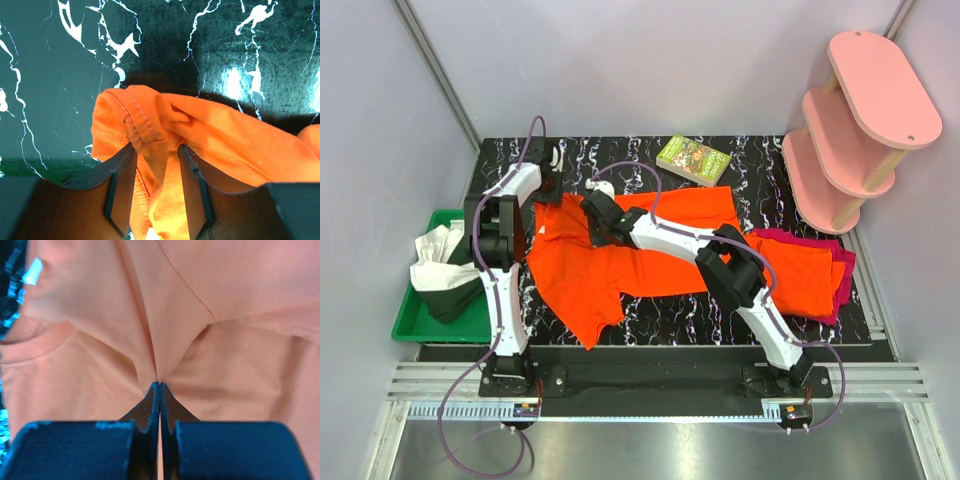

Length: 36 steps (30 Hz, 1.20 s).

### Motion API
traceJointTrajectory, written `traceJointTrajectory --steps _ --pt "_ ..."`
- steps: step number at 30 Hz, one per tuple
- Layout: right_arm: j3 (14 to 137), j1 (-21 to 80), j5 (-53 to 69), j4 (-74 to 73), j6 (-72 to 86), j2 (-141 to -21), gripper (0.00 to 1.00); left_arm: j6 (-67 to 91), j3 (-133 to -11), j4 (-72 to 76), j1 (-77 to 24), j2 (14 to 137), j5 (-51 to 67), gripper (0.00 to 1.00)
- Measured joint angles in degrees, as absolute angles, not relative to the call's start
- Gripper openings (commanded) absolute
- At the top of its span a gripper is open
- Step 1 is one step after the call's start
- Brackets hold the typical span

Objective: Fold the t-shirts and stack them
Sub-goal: Fold the flattened tshirt in 1/3 of the way

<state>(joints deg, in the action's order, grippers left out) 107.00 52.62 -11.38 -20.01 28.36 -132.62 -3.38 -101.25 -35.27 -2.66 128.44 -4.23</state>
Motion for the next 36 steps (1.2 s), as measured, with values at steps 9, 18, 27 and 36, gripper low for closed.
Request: traceJointTrajectory --steps 9,18,27,36 --pt "102.83 52.84 -11.31 -17.85 29.26 -130.85 0.0 -3.36 -101.25 -35.33 -2.66 128.44 -4.21 0.44" --pt "100.12 53.1 -10.98 -16.93 30.46 -130.85 0.0 -3.36 -101.32 -35.62 -2.72 128.44 -3.57 0.48" --pt "100.18 53.52 -12.19 -18.15 30.33 -130.85 0.62 -3.25 -101.49 -35.88 -2.59 128.29 -3.11 0.75" --pt "108.75 54.15 -15.46 -20.47 27.55 -130.26 0.62 -2.68 -97.69 -36.6 -2.42 124.66 -0.6 0.76"
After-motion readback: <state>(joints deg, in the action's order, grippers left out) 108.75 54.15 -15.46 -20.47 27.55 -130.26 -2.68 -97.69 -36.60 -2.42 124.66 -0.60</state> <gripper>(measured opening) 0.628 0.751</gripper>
